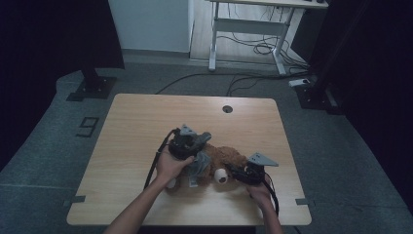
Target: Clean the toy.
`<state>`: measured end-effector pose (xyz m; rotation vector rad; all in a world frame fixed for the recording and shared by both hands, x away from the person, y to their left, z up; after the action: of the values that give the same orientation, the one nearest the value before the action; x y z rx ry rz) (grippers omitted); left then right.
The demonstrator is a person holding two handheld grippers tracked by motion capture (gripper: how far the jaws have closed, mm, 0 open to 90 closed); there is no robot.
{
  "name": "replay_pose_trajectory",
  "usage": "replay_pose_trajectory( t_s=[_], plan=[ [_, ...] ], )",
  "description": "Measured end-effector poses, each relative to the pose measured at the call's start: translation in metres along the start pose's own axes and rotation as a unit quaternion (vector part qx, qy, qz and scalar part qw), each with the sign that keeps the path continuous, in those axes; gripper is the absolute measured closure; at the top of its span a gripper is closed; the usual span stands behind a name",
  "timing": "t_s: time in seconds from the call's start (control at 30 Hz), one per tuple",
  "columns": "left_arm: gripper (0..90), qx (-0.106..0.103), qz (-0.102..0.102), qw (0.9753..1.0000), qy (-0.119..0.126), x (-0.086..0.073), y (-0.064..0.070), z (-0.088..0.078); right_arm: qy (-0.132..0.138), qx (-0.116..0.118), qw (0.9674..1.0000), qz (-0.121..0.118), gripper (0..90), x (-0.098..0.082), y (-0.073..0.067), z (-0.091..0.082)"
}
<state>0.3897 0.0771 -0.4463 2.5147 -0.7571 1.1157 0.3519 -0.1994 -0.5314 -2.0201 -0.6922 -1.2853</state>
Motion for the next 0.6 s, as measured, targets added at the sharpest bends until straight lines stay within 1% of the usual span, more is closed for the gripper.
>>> replay_pose_trajectory(
  t_s=[0.07, 0.1, 0.13, 0.23, 0.3, 0.4, 0.47, 0.5, 0.57, 0.6],
  plan=[
    [78.3, -0.007, -0.02, 0.9997, 0.007, -0.008, -0.011, -0.004, 0.0, -0.002, 1.0, -0.003, 42.1, 0.0, 0.0, 0.0],
    [78.3, -0.006, -0.026, 0.9996, 0.009, -0.012, -0.017, -0.008, -0.001, -0.003, 1.0, -0.004, 42.2, 0.0, -0.001, 0.001],
    [78.3, -0.004, -0.031, 0.9995, 0.01, -0.014, -0.021, -0.01, -0.002, -0.003, 1.0, -0.004, 42.1, 0.0, -0.001, 0.0],
    [78.3, 0.006, -0.037, 0.9992, 0.01, -0.021, -0.033, -0.017, -0.001, -0.003, 1.0, -0.003, 42.2, 0.0, 0.0, 0.0],
    [78.3, 0.009, -0.04, 0.9991, 0.007, -0.027, -0.039, -0.019, 0.0, -0.003, 1.0, -0.003, 42.2, 0.0, -0.001, 0.0],
    [78.3, 0.017, -0.047, 0.9987, 0.006, -0.034, -0.048, -0.021, 0.0, -0.003, 1.0, -0.003, 42.1, 0.0, -0.001, 0.0],
    [78.2, 0.024, -0.052, 0.9984, 0.001, -0.039, -0.053, -0.02, 0.0, -0.003, 1.0, -0.003, 42.1, 0.0, -0.001, 0.0],
    [78.2, 0.025, -0.06, 0.9979, -0.003, -0.041, -0.057, -0.019, 0.0, -0.003, 1.0, -0.004, 42.1, 0.0, -0.001, 0.0],
    [78.1, 0.014, -0.076, 0.9969, -0.01, -0.044, -0.062, -0.017, 0.0, -0.003, 1.0, -0.005, 42.2, 0.0, -0.001, 0.0],
    [78.1, 0.015, -0.076, 0.9969, -0.011, -0.045, -0.064, -0.017, 0.0, -0.003, 1.0, -0.005, 42.2, 0.0, -0.001, 0.0]
  ],
)
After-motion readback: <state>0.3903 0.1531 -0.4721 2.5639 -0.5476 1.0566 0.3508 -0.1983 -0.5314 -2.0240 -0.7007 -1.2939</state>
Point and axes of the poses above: each handheld gripper's, and its own axes: z roughly forward along the jaws, x roughly out of its top, y roughly to its right, the point moved 1 cm from there along z, roughly forward along the jaws, and after that the axes turned 9 degrees about x, right-handed, at the moved point
